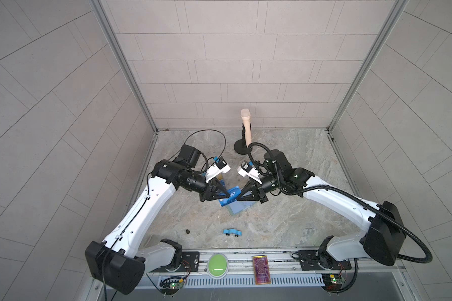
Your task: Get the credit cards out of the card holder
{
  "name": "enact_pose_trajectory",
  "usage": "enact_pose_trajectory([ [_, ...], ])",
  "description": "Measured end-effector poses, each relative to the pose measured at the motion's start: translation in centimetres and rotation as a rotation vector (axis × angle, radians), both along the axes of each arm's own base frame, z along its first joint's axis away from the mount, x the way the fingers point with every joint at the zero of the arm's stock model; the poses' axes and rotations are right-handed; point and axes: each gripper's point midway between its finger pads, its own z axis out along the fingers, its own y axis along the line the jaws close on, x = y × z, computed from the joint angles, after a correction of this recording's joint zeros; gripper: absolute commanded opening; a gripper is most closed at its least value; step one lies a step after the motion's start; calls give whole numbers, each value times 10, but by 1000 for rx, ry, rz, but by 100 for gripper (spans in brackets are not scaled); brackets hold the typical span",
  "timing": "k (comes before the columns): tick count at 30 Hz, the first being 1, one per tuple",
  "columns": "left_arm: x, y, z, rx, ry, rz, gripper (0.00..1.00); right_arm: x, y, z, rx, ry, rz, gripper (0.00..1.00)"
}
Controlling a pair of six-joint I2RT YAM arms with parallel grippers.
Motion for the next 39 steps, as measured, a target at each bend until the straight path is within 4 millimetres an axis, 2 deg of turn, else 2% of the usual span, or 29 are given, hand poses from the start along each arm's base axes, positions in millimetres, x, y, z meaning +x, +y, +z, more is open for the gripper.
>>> enact_pose_trajectory([
  [4,0,0,0,0,-1,1,8,0,0,1,2,-1,1,0],
  [10,1,0,-1,4,-2,6,0,1,1,1,-3,-6,-6,10],
  [13,3,0,-1,8,-6,10,0,2,1,0,-6,-12,-12,19],
  [15,4,1,-2,14,-10,14,0,3,0,-2,-9,-15,-16,30],
  [19,9,1,-5,25,-27,23,0,6,-6,-9,-27,-20,-48,41],
  [22,17,3,-14,63,-40,51,0,11,-18,-15,-49,-43,-111,53],
  [27,45,11,-36,167,-122,123,0,30,-43,-26,-122,-137,-301,62],
  [37,95,35,-83,333,-324,193,0,90,-109,-51,-280,-295,-769,74],
  [39,109,39,-93,351,-333,201,0,98,-121,-52,-303,-329,-849,81],
])
